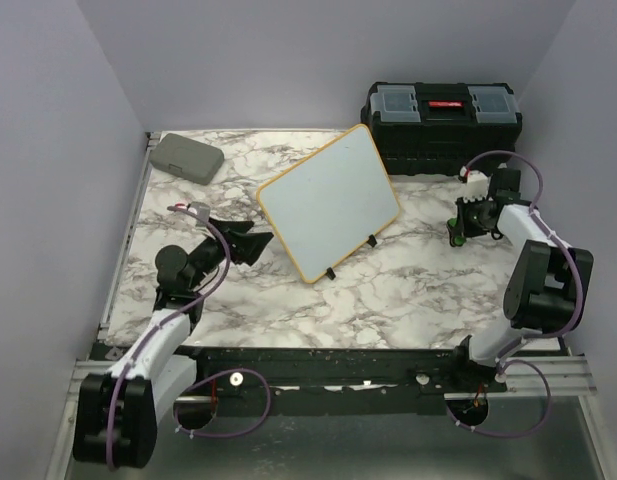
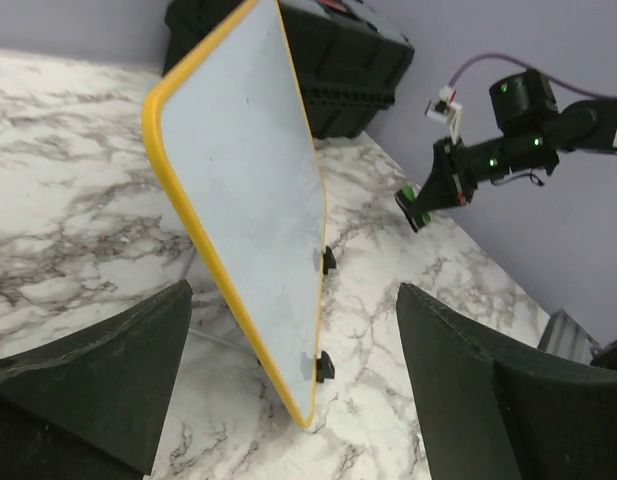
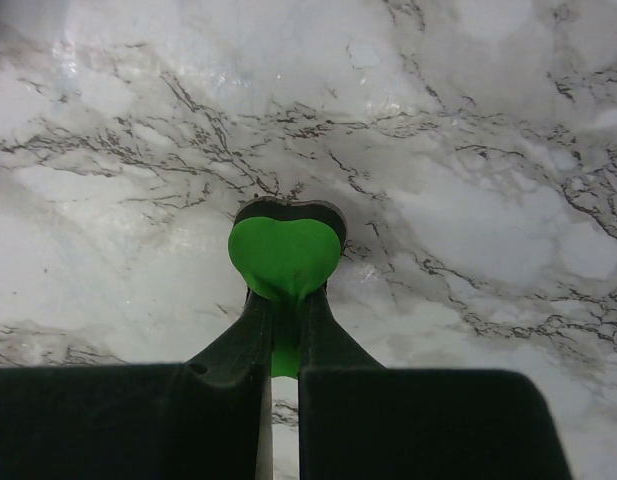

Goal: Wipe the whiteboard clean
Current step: Place the whiteboard eraser at the center of the board.

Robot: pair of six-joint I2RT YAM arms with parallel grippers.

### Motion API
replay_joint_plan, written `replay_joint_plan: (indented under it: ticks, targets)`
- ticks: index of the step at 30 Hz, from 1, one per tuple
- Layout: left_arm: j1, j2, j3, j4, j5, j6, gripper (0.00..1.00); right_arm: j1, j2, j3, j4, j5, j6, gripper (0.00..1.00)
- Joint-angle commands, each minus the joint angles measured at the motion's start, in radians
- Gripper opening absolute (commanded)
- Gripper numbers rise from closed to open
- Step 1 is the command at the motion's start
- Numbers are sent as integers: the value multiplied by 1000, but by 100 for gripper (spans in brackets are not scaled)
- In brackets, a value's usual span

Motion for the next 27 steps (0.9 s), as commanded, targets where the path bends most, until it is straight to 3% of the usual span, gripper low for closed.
replay_joint_plan:
  ticks: [1,4,8,19,22,27]
  targets:
    - [14,-246,-8,-330,-192,123,84,-1,48,-1,-42,37,-46,4]
    - [20,-408,-13,-426,-264,123,97,0,77,-1,-42,35,-47,5]
    - [24,-529,5,-530,-339,105,99,0,108,6,-37,26,-34,5]
    - [28,-463,215,-844,-170,169,99,1,124,-13,-10,45,-28,9]
    - [28,-485,241,-892,-166,179,99,1,124,-17,-5,59,-31,18]
    - [29,-505,301,-1009,-167,238,99,1,93,-25,-7,78,-36,52]
